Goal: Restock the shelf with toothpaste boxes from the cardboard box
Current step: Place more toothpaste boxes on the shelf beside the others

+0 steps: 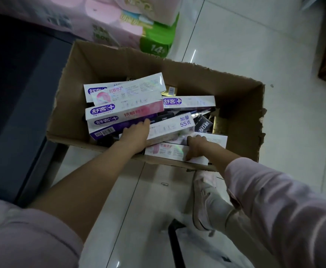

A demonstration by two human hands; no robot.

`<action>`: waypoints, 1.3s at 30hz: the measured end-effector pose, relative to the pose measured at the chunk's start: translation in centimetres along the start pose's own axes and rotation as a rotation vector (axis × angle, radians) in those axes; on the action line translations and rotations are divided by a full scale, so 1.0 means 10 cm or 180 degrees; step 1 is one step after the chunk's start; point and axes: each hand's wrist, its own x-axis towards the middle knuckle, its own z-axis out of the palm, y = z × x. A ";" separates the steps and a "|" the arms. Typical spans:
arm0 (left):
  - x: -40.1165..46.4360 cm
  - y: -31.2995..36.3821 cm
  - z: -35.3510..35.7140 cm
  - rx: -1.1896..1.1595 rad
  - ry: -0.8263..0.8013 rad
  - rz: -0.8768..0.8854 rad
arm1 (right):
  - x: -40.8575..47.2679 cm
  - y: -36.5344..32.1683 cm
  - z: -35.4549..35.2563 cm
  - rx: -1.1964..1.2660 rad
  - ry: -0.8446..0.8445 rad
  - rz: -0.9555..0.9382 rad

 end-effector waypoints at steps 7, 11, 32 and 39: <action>-0.25 0.04 -0.14 -0.1341 0.0486 -0.0013 | -0.10 0.07 -0.06 0.0691 -0.0272 0.0041; -0.36 0.03 -0.22 -0.1352 0.0454 -0.0028 | -0.22 0.08 -0.03 0.1184 -0.0002 -0.0042; -0.03 0.33 -0.27 -0.0578 0.0354 -0.0248 | 0.12 0.35 -0.06 0.0486 0.0556 0.0364; -0.05 0.31 -0.29 -0.0636 0.0300 -0.0312 | 0.05 0.46 -0.13 0.0317 0.0618 0.0396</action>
